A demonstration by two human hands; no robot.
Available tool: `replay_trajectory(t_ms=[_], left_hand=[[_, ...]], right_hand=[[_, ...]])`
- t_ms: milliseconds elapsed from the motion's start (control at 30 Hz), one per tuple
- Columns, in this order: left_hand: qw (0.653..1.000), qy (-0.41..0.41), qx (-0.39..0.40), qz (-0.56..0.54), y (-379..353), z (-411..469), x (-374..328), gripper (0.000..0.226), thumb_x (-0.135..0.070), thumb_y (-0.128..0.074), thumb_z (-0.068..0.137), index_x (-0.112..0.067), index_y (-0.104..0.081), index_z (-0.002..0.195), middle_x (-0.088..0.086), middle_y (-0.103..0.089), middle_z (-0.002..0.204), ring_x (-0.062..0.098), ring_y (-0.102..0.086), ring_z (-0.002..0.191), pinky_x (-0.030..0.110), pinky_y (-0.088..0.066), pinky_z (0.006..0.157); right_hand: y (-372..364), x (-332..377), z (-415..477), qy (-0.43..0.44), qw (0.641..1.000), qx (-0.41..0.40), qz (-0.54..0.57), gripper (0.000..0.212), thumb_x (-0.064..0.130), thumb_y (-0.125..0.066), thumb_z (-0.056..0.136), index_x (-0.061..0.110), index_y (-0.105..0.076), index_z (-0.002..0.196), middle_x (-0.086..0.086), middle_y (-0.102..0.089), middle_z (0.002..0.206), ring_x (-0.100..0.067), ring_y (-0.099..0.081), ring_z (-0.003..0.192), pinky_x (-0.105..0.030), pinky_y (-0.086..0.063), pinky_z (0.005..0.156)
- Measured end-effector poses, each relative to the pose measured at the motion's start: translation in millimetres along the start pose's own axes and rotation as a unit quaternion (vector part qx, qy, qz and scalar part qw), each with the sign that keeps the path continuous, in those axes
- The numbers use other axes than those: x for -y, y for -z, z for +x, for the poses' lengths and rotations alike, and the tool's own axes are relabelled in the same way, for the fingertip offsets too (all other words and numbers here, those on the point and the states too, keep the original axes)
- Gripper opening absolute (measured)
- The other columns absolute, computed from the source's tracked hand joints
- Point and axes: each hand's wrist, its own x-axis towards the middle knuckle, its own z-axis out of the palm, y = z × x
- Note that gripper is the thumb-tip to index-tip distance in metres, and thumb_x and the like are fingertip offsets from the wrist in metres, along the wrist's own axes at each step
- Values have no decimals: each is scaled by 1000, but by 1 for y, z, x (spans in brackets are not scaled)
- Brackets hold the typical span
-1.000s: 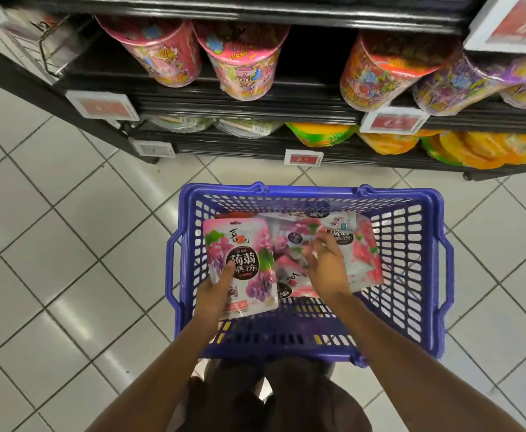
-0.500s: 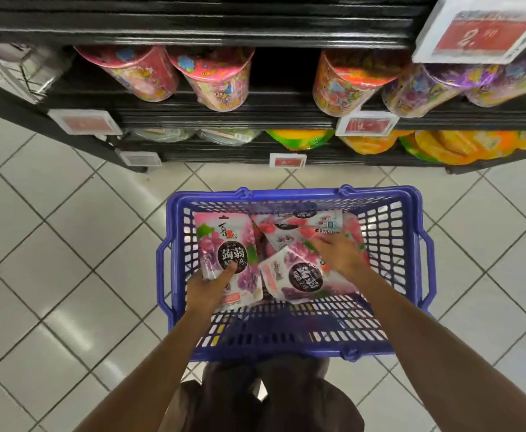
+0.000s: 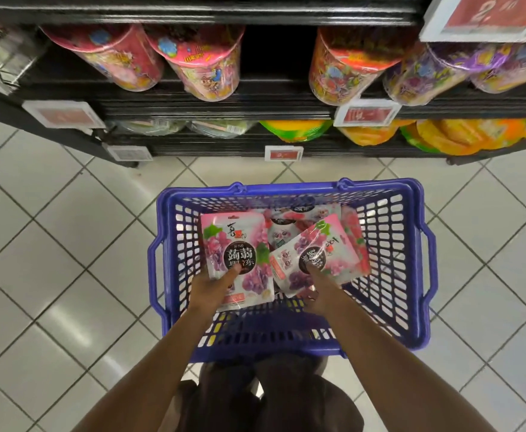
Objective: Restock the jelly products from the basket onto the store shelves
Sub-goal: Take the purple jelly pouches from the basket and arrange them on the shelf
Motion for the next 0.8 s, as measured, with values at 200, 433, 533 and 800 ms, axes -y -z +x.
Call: replay_trajectory(t_ms=[200, 433, 533, 800], left_hand=[[1000, 2, 28, -9, 14, -5, -10, 35, -36, -75, 84, -6, -72, 102, 7, -70, 81, 17, -64, 68, 26, -51, 55], [996, -19, 65, -64, 54, -71, -55, 28, -42, -73, 84, -17, -64, 90, 4, -66, 82, 20, -62, 75, 30, -50, 60], [990, -40, 91, -98, 89, -124, -88, 35, -41, -73, 84, -13, -70, 104, 12, -73, 98, 32, -69, 94, 48, -58, 84], [960, -143, 104, -219, 203, -325, -193, 43, -43, -77, 73, -16, -67, 105, -2, -77, 88, 15, -74, 85, 29, -55, 58]], right_hand=[[2, -8, 5, 42, 999, 17, -6, 52, 51, -64, 88, 2, -63, 108, -9, -58, 86, -24, -53, 79, -53, -36, 101], [26, 3, -97, 205, 970, 50, 120, 36, 17, -71, 87, -5, -62, 114, -15, -72, 80, -25, -65, 65, -41, -54, 71], [38, 8, -173, 208, 959, 152, 122, 35, 15, -71, 86, 3, -64, 117, -17, -70, 102, -32, -67, 90, -54, -52, 90], [66, 4, -429, 357, 908, 215, 41, 31, 31, -85, 68, 11, -66, 80, -2, -58, 52, -12, -60, 51, -22, -53, 59]])
